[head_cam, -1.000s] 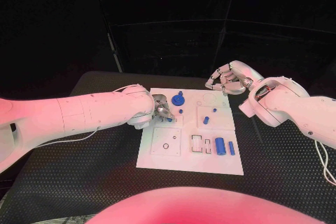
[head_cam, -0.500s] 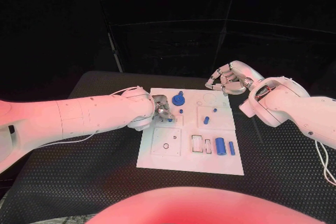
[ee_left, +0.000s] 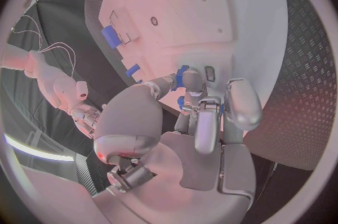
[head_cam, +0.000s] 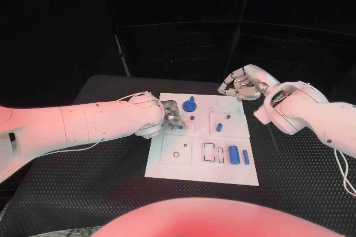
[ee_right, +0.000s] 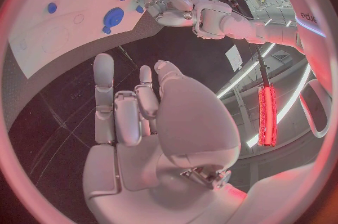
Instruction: Assemble the parts on the task board
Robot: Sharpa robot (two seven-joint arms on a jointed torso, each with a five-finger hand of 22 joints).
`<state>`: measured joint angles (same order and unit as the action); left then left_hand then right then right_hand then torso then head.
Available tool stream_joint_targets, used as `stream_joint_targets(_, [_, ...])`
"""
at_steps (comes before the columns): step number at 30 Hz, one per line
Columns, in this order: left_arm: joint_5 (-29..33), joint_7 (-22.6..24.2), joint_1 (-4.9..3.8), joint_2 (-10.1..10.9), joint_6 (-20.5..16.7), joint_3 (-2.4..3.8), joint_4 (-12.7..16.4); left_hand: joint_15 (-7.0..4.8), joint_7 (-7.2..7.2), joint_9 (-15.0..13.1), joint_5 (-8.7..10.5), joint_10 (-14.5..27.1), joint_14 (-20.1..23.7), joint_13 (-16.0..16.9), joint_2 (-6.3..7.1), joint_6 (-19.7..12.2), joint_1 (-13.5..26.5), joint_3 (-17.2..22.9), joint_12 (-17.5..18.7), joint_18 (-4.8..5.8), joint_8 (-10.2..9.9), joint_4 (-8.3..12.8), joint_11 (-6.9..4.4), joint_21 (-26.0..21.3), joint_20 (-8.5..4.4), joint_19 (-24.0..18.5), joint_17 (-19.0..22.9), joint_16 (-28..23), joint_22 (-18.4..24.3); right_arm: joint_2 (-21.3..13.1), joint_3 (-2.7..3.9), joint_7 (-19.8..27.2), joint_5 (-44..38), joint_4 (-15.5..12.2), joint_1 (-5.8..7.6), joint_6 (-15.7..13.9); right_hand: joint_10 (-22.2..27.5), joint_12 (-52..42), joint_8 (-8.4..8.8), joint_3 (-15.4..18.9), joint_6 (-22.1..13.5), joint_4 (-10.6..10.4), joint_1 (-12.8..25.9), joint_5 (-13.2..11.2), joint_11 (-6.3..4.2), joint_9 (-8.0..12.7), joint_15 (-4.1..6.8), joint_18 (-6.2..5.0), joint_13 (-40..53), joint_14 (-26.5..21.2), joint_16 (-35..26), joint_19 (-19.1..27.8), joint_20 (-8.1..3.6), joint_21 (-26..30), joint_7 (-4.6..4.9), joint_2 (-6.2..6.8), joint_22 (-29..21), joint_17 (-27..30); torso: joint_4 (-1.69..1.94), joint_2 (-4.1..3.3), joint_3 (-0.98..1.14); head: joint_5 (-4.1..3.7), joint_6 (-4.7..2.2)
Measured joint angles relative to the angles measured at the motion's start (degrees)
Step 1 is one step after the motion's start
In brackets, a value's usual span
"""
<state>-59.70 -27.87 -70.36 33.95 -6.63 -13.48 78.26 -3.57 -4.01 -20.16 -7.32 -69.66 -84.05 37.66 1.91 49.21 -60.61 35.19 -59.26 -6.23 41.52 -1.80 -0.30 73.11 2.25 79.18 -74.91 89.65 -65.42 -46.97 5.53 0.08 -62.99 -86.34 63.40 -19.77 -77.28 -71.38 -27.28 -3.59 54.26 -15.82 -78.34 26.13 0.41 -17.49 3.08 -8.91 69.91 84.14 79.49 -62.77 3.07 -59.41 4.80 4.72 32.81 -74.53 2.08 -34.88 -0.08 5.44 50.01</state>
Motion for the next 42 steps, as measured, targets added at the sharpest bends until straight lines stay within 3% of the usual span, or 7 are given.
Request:
stream_joint_targets(29, [-0.23, -0.14, 0.15, 0.18, -1.08, -0.04, 0.11, 0.0, 0.08, 0.06, 0.03, -0.5, 0.0, -0.01, -0.05, 0.27, -0.05, 0.0, 0.0, 0.0, 0.22, 0.0, -0.09, -0.01, 0.0, 0.0, 0.0, 0.0, -0.13, 0.0, 0.0, 0.03, 0.0, 0.01, -0.01, 0.09, 0.0, 0.0, -0.28, -0.15, 0.0, -0.15, -0.23, 0.71, 0.0, -0.1, 0.0, 0.0, 0.01, 0.0, 0.0, 0.0, 0.0, 0.0, 0.0, -0.23, 0.01, 0.0, -0.03, 0.02, -0.01, 0.02, 0.0])
stream_joint_targets(42, [-0.25, -0.16, -0.11, -0.31, 1.76, 0.19, -0.77, -0.21, 0.06, 0.09, 0.21, -0.37, 0.21, -1.03, -0.05, 0.26, -0.05, 0.0, 0.24, 0.0, 0.22, 0.0, -0.21, -0.01, 0.0, 0.0, 0.0, 0.0, 0.18, 0.1, 0.0, 0.01, 0.0, 0.16, -0.01, 0.22, 0.0, 0.0, -0.28, -0.15, 0.0, -0.15, -0.23, 0.98, 0.0, -0.1, 0.0, 0.0, 0.01, 0.0, 0.0, 0.0, 0.0, 0.0, 0.0, -0.23, 0.01, -0.01, -0.04, 0.04, 0.01, 0.02, 0.0])
